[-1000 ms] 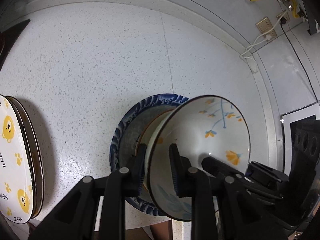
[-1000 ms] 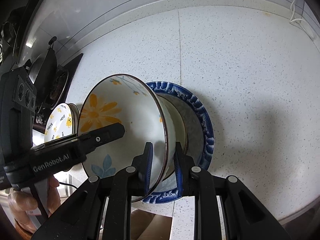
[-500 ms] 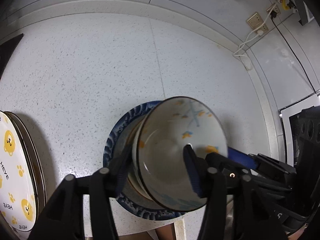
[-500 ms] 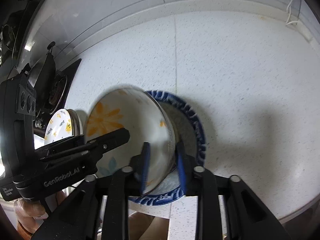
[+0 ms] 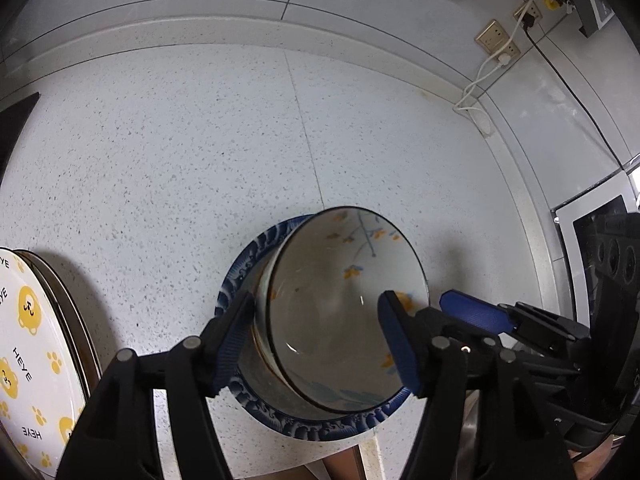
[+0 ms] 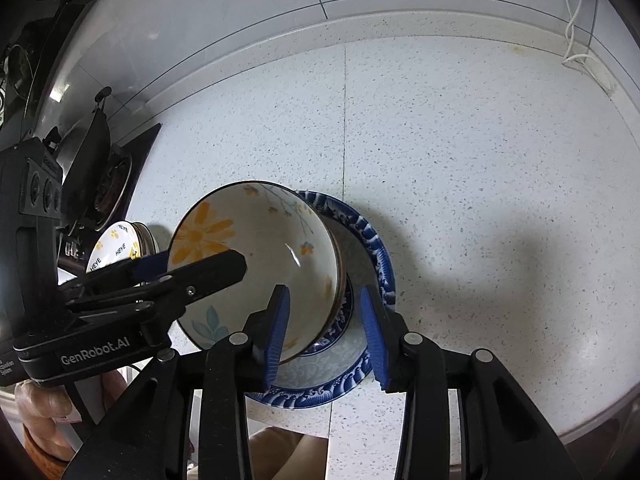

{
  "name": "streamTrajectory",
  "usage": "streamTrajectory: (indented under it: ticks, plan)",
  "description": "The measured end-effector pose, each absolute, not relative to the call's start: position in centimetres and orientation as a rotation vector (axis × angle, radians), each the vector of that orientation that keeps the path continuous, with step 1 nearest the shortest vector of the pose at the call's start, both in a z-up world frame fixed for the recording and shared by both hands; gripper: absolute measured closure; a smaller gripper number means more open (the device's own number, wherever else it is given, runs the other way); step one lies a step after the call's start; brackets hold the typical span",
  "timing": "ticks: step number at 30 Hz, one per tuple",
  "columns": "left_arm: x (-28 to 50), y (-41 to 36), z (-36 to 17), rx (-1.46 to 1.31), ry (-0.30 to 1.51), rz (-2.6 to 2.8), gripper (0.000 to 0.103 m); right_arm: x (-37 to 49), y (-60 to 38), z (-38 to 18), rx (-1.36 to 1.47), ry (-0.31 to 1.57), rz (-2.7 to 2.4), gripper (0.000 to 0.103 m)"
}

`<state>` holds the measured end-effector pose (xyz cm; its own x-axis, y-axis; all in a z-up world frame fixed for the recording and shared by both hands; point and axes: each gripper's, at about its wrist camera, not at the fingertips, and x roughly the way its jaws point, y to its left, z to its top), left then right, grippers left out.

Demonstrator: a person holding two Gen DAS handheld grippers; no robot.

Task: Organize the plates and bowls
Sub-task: 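Lower the flower bowl into the white bowl and open both grippers, then move both grippers to the rim of the blue plate holding the bowls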

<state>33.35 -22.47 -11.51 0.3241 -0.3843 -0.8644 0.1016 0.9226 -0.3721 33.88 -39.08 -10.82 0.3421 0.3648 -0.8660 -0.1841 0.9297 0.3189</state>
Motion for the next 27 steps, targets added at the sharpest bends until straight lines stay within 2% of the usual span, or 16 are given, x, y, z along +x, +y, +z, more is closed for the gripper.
streamTrajectory:
  ticks: [8,12,17,21,27]
  plan:
    - [32.0,-20.9,-9.5,-0.274,1.102,-0.317,0.040,32.7,-39.2,-10.1,0.183,1.126,0.359,0.069]
    - [30.9,-18.7,-9.2,-0.301,1.079,-0.305,0.039,31.6,-39.4,-9.2,0.147,1.076,0.330,0.060]
    - [29.1,-15.9,-9.4,-0.308,1.053,-0.300,0.038,30.5,-40.0,-8.8,0.135,1.048,0.325,0.057]
    - [27.6,-13.8,-9.8,-0.384,1.077,-0.332,0.038,29.4,-40.8,-8.7,0.126,1.030,0.325,0.052]
    - [26.5,-12.3,-12.5,-0.501,1.173,-0.373,0.038,27.5,-41.8,-9.4,0.116,1.036,0.337,0.052]
